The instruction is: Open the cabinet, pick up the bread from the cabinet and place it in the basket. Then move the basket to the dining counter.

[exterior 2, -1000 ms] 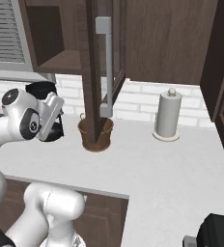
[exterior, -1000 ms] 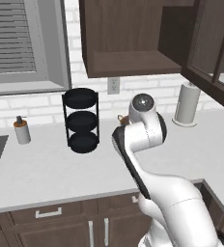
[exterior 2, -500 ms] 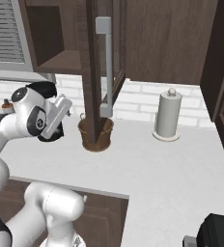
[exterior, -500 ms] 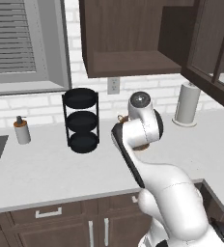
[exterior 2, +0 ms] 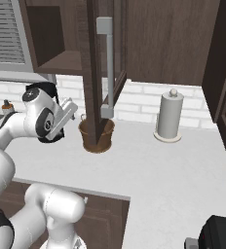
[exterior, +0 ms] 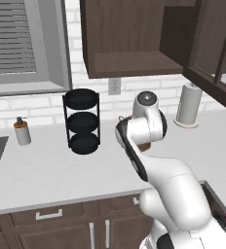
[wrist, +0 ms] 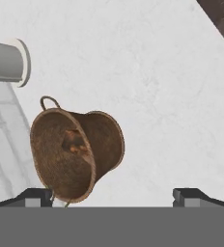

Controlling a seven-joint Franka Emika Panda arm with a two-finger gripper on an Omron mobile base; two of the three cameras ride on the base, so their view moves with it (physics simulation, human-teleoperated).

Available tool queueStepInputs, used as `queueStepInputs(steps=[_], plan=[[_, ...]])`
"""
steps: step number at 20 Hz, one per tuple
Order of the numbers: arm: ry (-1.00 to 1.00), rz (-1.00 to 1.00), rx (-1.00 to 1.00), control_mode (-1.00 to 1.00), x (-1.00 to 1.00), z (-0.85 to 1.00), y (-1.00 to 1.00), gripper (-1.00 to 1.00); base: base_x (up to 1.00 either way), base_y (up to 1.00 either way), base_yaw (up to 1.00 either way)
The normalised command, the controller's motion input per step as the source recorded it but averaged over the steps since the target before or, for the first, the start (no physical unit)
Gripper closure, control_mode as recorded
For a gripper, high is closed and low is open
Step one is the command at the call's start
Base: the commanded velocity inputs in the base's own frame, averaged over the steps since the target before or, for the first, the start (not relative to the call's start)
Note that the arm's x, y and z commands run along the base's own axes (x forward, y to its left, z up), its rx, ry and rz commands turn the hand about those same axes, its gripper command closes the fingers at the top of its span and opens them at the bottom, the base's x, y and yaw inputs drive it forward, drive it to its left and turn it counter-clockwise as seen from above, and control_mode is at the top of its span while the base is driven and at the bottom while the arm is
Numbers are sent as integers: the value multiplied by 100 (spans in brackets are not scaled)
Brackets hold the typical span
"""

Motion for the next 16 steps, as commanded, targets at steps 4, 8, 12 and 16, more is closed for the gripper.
queueStepInputs(steps=[4,8,12,16], plan=[[0,-1,6,-100,5,-34,0,-100,0,0,0],[2,-8,2,-100,11,-18,0,-100,0,0,0],[7,-15,0,-100,35,-10,0,-100,0,0,0],[8,-16,0,-100,45,-17,0,-100,0,0,0]])
